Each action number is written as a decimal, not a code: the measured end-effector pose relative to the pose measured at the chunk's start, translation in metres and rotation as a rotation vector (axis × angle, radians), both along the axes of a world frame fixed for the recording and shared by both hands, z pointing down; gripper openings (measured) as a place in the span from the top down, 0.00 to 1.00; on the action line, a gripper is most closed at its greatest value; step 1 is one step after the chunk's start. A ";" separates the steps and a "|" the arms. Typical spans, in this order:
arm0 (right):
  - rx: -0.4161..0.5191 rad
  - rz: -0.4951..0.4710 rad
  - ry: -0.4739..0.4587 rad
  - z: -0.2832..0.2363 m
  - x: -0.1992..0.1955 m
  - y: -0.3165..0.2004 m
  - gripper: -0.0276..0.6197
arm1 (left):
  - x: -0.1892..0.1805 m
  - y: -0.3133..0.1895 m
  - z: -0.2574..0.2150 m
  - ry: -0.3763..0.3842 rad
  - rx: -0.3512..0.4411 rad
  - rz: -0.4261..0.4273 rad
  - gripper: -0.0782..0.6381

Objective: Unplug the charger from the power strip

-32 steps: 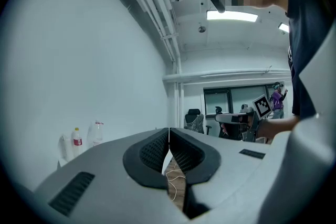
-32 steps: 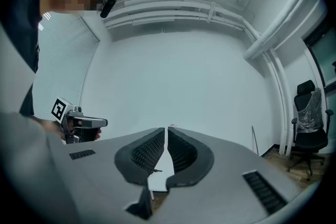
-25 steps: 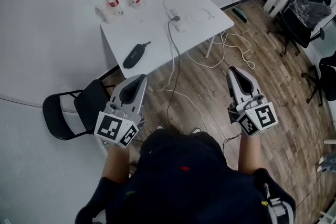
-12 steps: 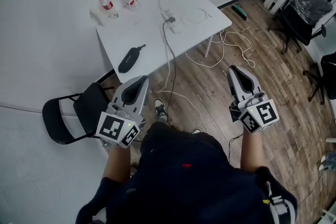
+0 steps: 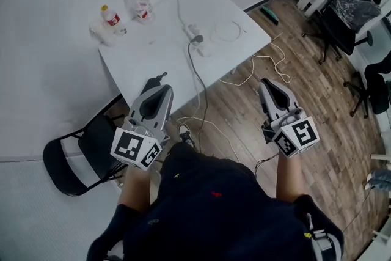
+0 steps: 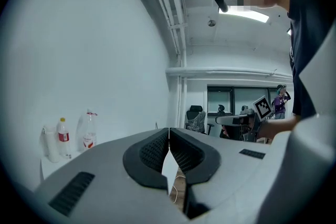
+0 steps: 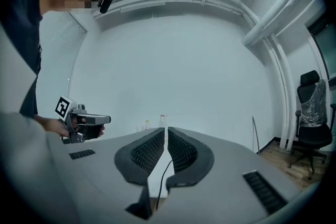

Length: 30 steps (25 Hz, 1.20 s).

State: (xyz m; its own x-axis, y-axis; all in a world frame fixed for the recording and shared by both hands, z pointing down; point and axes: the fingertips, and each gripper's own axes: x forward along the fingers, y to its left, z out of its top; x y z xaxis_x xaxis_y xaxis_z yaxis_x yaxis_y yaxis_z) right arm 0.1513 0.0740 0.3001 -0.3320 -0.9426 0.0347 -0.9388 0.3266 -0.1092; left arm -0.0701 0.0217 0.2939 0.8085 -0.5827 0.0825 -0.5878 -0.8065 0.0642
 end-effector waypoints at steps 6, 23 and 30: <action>-0.043 -0.004 0.040 0.006 -0.038 -0.081 0.91 | -0.032 -0.079 0.013 0.026 -0.034 0.007 0.86; -0.127 -0.076 0.048 0.041 -0.043 -0.217 0.91 | -0.001 -0.185 0.074 -0.016 -0.125 0.060 0.86; -0.191 -0.250 0.106 0.090 -0.014 -0.287 0.90 | 0.059 -0.213 0.131 -0.069 -0.198 -0.003 0.86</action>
